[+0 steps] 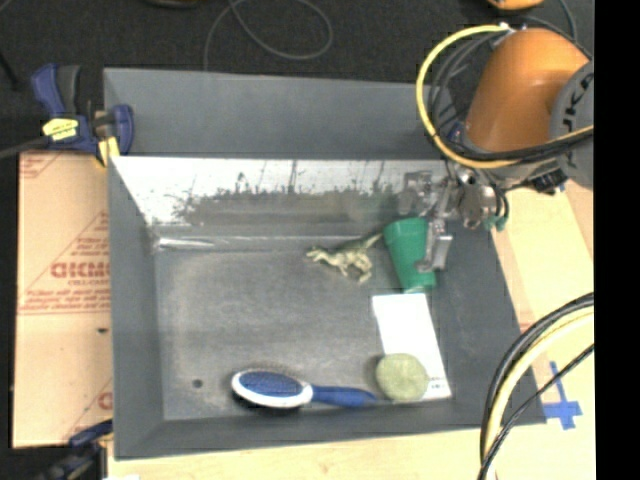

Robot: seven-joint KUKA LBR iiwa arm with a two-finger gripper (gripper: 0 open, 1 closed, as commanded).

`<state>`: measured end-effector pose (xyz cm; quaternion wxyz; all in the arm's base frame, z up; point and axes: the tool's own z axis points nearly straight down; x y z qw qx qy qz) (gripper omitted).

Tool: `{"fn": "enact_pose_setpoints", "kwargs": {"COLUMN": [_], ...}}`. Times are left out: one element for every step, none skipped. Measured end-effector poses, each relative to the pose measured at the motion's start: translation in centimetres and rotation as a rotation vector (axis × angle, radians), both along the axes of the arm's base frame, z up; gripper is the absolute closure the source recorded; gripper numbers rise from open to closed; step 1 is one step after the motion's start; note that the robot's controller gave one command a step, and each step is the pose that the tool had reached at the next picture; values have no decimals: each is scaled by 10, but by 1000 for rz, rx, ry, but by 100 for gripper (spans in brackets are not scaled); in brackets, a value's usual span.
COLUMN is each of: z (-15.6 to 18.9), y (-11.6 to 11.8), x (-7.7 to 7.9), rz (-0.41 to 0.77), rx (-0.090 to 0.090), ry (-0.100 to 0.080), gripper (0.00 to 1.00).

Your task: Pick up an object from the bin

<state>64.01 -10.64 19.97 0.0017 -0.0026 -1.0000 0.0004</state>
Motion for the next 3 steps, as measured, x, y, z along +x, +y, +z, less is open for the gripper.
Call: {"fn": "enact_pose_setpoints", "kwargs": {"z": [5, -30, -53], "y": [0, 0, -11], "x": [1, 6, 13], "rz": [2, 354, 628], "rx": [-1, -1, -1], "ry": [-8, -9, -9], "gripper": [0, 0, 0]}}
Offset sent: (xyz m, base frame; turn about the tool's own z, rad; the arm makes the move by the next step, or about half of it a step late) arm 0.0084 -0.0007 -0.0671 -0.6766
